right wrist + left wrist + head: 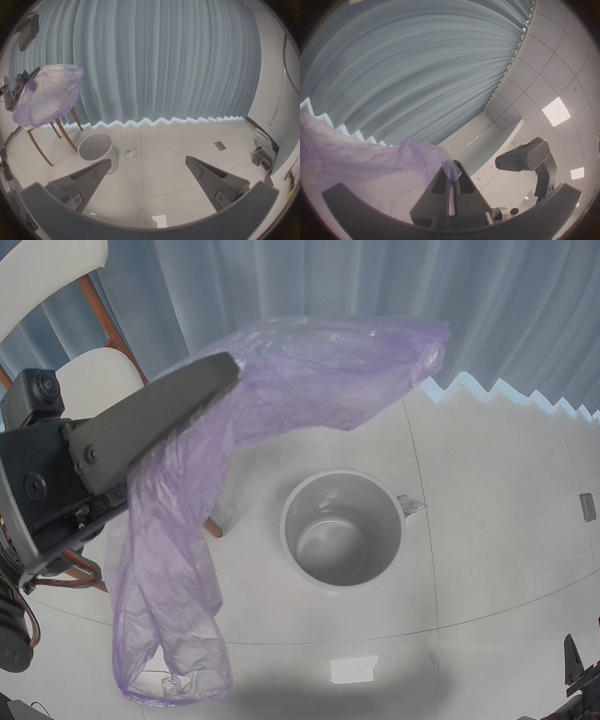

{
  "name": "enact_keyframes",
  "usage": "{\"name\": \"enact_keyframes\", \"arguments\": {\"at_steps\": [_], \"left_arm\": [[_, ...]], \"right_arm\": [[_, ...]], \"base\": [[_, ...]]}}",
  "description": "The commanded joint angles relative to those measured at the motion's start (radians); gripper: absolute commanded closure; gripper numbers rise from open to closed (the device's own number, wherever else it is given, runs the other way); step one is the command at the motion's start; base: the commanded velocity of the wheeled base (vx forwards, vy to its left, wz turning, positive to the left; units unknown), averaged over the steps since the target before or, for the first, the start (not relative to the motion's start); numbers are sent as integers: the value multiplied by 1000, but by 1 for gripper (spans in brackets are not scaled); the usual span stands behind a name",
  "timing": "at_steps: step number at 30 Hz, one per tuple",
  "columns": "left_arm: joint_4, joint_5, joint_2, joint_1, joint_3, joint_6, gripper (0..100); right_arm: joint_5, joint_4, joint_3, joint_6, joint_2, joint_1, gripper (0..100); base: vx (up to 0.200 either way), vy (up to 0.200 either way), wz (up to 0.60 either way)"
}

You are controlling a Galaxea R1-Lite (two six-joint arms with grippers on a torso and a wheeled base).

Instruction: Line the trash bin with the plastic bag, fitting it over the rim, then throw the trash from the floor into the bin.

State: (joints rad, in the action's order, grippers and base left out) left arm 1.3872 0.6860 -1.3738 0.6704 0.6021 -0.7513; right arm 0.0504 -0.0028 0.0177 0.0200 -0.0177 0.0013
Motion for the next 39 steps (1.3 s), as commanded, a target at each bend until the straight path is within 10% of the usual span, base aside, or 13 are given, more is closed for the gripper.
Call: {"name": "enact_keyframes", "arguments": {"at_steps": [1,39], "left_arm": [[29,1,-27,-14,-12,6,100],[159,26,-225,-41,15,122,100]], "right_arm": [[0,0,-18,0,18,0,0],[0,0,-18,0,18,0,0]], "base": [[0,0,0],[0,0,0]]}}
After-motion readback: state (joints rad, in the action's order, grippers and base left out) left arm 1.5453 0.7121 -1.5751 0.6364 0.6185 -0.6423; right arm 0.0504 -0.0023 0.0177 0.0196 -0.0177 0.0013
